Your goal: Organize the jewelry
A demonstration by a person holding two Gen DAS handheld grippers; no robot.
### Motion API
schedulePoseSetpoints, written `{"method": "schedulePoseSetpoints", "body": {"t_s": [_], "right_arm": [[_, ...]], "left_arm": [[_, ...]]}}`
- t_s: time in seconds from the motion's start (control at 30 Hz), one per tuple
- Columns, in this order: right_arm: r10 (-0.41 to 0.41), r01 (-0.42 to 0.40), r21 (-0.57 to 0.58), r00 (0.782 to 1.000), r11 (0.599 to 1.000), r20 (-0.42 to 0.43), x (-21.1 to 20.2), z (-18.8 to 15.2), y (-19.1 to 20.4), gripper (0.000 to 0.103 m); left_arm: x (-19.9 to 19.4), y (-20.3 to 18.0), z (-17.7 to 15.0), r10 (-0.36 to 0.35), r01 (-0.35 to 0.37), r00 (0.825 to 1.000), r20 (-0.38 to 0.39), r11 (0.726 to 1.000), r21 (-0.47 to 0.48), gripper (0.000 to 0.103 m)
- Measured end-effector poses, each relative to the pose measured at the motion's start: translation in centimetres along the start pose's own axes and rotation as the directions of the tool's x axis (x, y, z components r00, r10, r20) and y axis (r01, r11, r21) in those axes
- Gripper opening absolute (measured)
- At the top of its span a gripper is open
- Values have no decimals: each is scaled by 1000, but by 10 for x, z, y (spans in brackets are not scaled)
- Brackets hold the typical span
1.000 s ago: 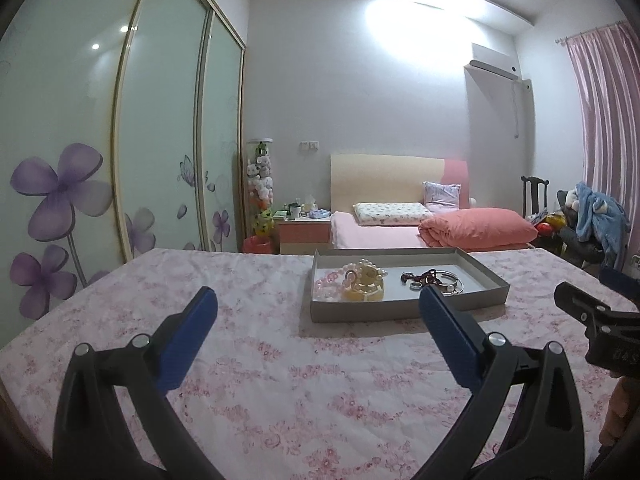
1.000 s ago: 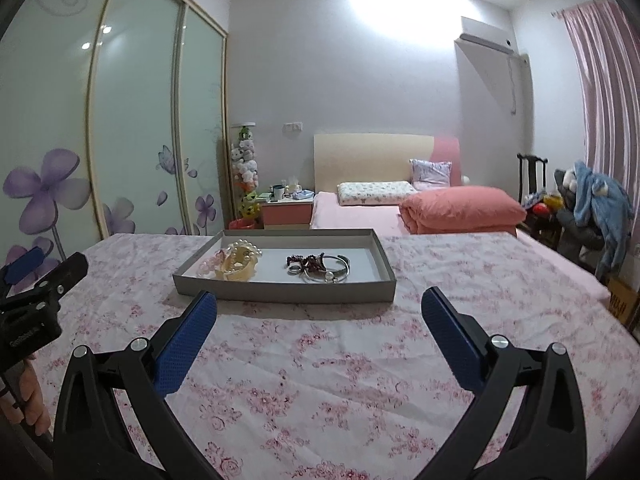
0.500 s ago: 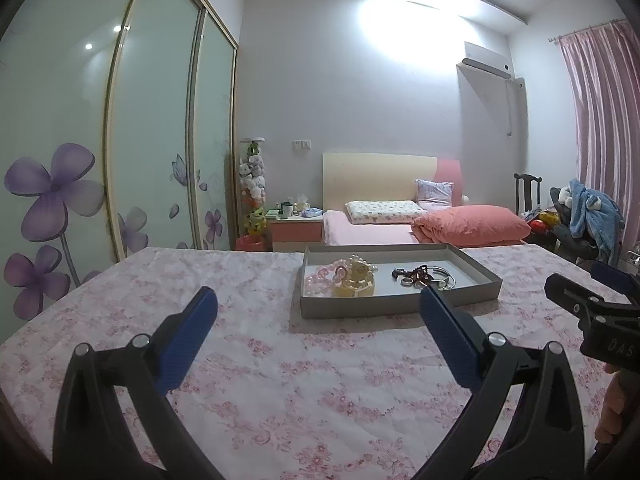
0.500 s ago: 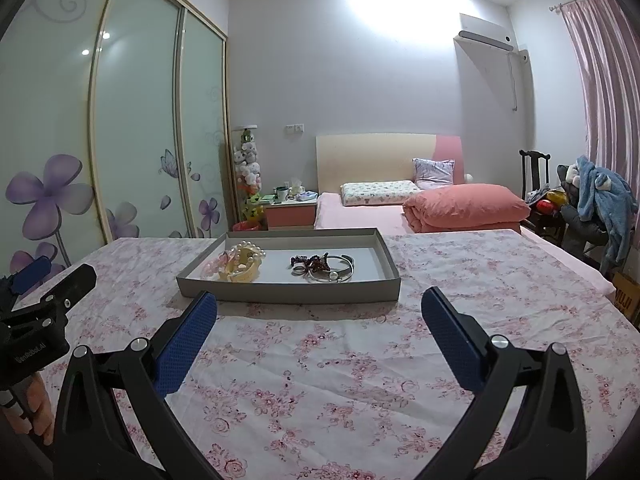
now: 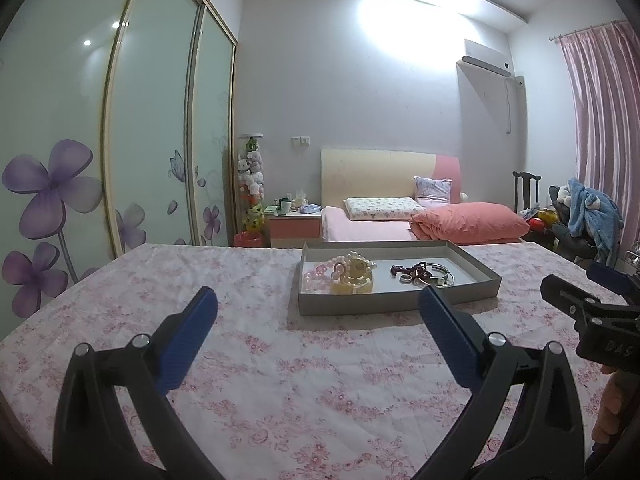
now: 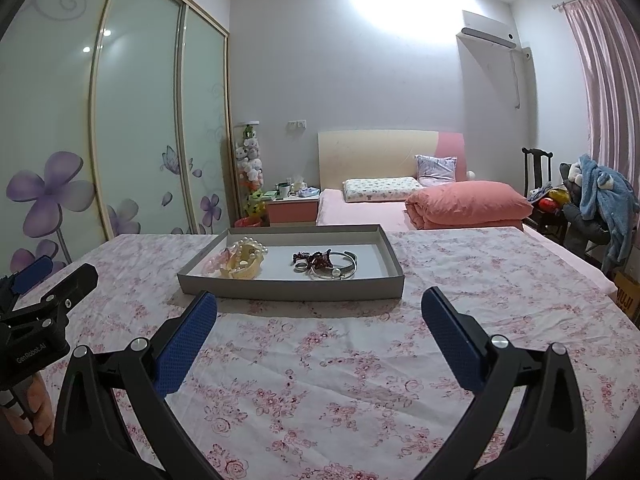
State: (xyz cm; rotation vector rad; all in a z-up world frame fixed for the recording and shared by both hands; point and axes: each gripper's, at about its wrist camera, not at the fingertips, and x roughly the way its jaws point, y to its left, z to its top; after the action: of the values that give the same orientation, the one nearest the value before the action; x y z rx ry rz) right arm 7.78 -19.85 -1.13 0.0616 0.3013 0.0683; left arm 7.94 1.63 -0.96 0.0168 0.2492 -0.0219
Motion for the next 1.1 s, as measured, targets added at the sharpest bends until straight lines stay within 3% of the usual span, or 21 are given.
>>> {"method": "schedulePoseSetpoints", "body": {"t_s": [1.1], "right_arm": [[12,-11,15,999,1000,-31,8,-3,0,101]], "left_arm": [[7,-5,-5,-2,3,999,-38,1000,1,99]]}}
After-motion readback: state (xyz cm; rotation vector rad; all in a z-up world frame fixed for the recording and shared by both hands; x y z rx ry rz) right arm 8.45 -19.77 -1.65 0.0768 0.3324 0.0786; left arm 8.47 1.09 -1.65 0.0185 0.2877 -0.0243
